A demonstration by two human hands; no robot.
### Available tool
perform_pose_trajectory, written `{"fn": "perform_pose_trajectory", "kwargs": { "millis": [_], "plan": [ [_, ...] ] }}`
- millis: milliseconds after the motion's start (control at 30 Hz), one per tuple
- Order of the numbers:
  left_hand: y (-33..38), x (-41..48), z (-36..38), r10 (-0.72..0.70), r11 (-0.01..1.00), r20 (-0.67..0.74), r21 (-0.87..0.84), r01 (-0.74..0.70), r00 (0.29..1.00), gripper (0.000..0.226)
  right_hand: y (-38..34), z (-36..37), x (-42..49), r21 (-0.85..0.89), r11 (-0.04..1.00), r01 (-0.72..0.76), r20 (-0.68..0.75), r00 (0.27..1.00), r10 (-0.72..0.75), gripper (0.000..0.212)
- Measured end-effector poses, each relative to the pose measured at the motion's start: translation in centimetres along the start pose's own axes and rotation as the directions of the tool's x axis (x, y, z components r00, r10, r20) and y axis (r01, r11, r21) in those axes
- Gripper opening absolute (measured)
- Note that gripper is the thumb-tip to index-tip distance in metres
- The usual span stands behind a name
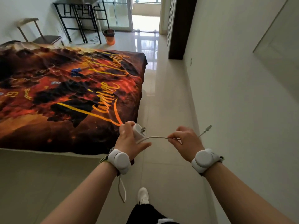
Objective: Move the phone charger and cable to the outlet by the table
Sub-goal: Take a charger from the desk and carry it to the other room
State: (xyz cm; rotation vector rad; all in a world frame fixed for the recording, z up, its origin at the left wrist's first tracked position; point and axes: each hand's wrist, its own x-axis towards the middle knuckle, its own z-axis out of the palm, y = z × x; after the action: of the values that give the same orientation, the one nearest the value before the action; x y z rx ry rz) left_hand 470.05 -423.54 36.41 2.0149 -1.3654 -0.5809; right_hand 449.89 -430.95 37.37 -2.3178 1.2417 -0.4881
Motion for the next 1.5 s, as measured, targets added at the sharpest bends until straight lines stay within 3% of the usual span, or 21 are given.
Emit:
{"fn": "perform_pose_trajectory", "kwargs": {
  "millis": [167,333,467,667,767,867,900,1000,1100,1233,1433,1500],
  "plan": [
    [2.4,9.9,0.5,0.123,0.992,0.037,-0.012,-0.122,0.992,0.068,0.2,-0.9,9.6,-0.062,0.994,0.091,0.016,0.996,-0.091,0.015],
    [3.4,18.8,1.8,0.171,0.985,0.083,-0.052,-0.167,0.982,0.059,3.3,-1.4,16.9,-0.084,0.996,0.027,-0.095,0.995,-0.035,0.020],
    [3.4,25.9,3.0,0.123,0.992,0.113,-0.036,-0.119,0.986,0.055,7.8,-1.9,22.8,-0.152,0.986,-0.067,-0.137,0.990,0.046,0.015],
    [5.5,38.5,6.5,0.041,0.999,0.096,-0.016,-0.040,0.994,0.055,15.2,-3.6,34.9,-0.190,0.978,-0.084,-0.138,0.989,0.058,0.009],
    [7.4,44.1,7.8,0.029,0.999,0.081,-0.022,-0.027,0.996,0.053,17.8,-5.3,40.9,-0.320,0.944,-0.079,-0.218,0.976,0.008,0.009],
    [9.0,49.6,9.2,0.018,0.999,0.063,-0.030,-0.016,0.998,0.054,19.8,-7.8,46.7,-0.462,0.884,-0.073,-0.186,0.982,-0.016,0.008],
    [9.4,51.1,9.4,0.005,1.000,0.062,-0.031,-0.003,0.998,0.054,20.4,-8.3,48.6,-0.441,0.893,-0.085,-0.180,0.984,0.005,0.009],
    [9.8,55.0,10.1,-0.011,0.999,0.068,-0.036,0.013,0.998,0.054,21.8,-9.5,53.4,-0.102,0.980,-0.171,-0.167,0.974,0.153,0.022],
    [9.5,59.9,10.6,-0.021,0.998,0.089,-0.052,0.026,0.996,0.060,23.1,-9.5,59.0,0.176,0.965,-0.193,-0.163,0.961,0.222,0.017],
    [9.0,67.9,10.0,-0.064,0.994,0.156,-0.072,0.076,0.986,0.083,24.6,-8.8,67.5,0.347,0.917,-0.195,-0.230,0.931,0.285,0.004],
    [9.2,82.2,8.2,-0.059,0.987,0.038,-0.147,0.064,0.998,0.079,25.2,-9.2,80.3,0.588,0.789,-0.179,-0.158,0.931,0.329,0.046],
    [10.2,86.9,7.5,-0.051,0.983,0.059,-0.173,0.061,0.997,0.079,25.1,-9.6,84.6,0.645,0.737,-0.200,-0.097,0.936,0.339,0.045]
  ]
}}
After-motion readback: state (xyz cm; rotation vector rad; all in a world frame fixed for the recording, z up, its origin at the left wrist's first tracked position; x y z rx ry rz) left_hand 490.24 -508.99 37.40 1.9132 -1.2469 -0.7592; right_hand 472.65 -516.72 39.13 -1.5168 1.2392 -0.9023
